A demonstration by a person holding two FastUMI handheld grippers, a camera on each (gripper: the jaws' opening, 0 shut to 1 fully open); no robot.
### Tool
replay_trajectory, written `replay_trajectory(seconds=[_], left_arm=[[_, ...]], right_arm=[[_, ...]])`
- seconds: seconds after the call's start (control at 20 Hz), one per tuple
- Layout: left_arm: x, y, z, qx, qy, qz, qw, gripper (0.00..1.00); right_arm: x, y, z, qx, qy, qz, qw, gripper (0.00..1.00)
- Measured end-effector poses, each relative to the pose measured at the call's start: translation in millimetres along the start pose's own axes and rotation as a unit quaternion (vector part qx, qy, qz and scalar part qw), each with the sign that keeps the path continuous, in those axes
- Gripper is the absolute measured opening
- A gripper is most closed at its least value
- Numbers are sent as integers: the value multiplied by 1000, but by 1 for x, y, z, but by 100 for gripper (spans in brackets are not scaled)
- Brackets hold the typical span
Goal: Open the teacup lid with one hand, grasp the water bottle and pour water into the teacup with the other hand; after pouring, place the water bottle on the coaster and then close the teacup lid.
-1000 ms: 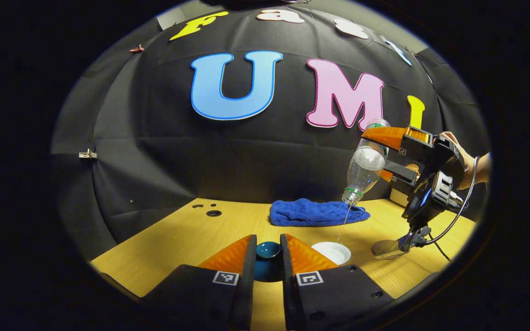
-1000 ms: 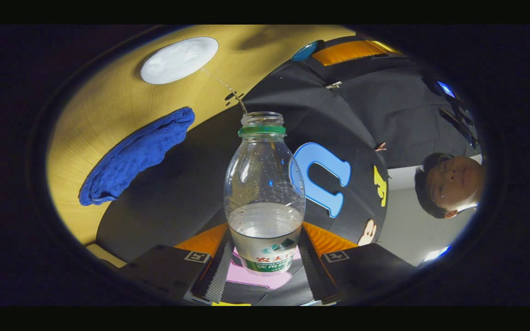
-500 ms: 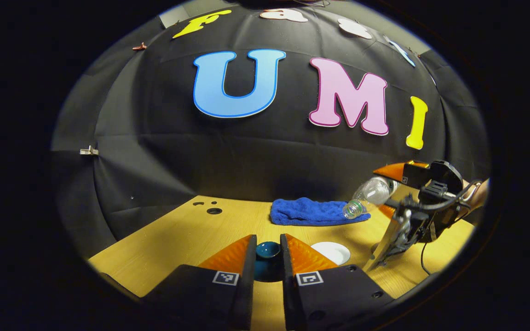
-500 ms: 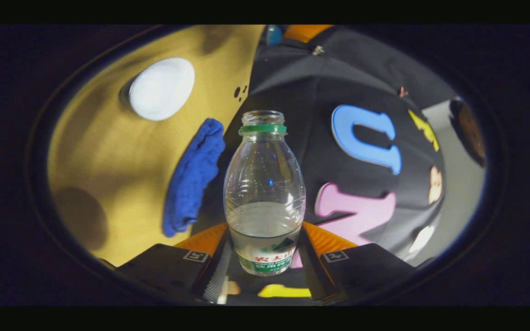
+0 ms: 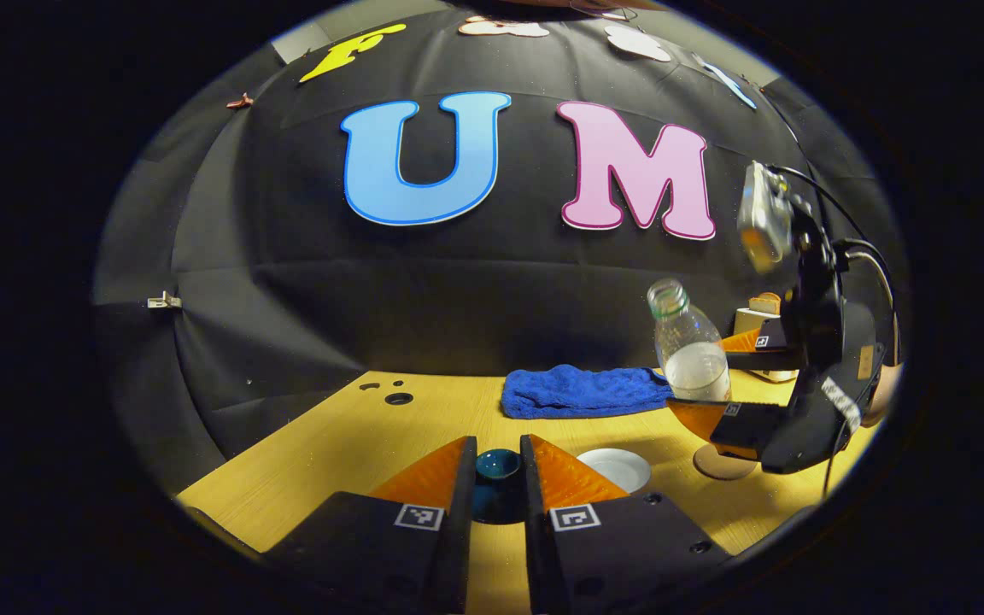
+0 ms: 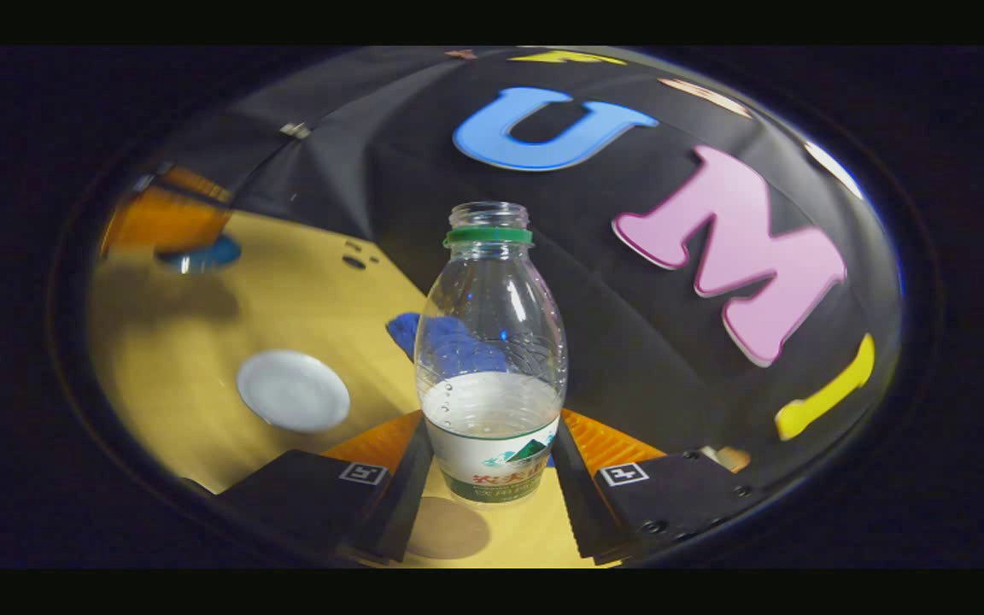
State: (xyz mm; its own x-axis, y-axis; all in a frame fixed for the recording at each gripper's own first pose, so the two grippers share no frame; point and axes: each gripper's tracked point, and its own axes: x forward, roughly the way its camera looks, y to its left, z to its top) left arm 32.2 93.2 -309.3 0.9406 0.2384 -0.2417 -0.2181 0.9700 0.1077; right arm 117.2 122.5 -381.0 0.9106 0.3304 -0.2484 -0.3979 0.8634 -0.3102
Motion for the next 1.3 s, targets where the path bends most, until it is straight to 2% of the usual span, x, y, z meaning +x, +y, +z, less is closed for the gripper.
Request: replay_trajectory(seconds=[0.05, 0.15, 0.25, 0.5, 0.55, 0.6, 0.7, 0.85, 0.9, 1.0, 1.3], left_arm=[[1, -3, 1, 0, 1, -1, 1000, 31], [1, -8, 4, -8, 1, -3, 1000, 27], [3, -13, 6, -16, -1, -3, 1000, 31], [9, -28, 11, -14, -4, -10, 1000, 31], [10, -32, 11, -13, -4, -13, 1000, 34], [11, -35, 10, -13, -4, -16, 1000, 27], [13, -42, 9, -14, -3, -23, 1000, 31], [14, -51, 6, -15, 1, -30, 999, 31], [14, -53, 4, -14, 2, -31, 999, 27], [15, -56, 4, -10, 4, -34, 999, 31], [17, -60, -2, -8, 10, -38, 999, 31]], right_arm=[[-5, -1, 4, 40, -7, -1, 999, 75], [-10, -3, 10, 92, -24, -15, 995, 75], [-17, -10, 15, 117, -41, -30, 992, 75], [-12, -16, 1, 211, -53, -28, 976, 75], [-10, -16, -3, 225, -52, -27, 973, 75], [-9, -16, -6, 235, -50, -27, 970, 74], [-10, -16, -9, 255, -44, -27, 966, 74], [-8, -15, -27, 286, -32, -21, 957, 74], [-11, -13, -35, 288, -24, -19, 957, 75], [-16, -7, -46, 289, -12, -10, 957, 75], [-12, 10, -64, 297, 6, 9, 955, 76]])
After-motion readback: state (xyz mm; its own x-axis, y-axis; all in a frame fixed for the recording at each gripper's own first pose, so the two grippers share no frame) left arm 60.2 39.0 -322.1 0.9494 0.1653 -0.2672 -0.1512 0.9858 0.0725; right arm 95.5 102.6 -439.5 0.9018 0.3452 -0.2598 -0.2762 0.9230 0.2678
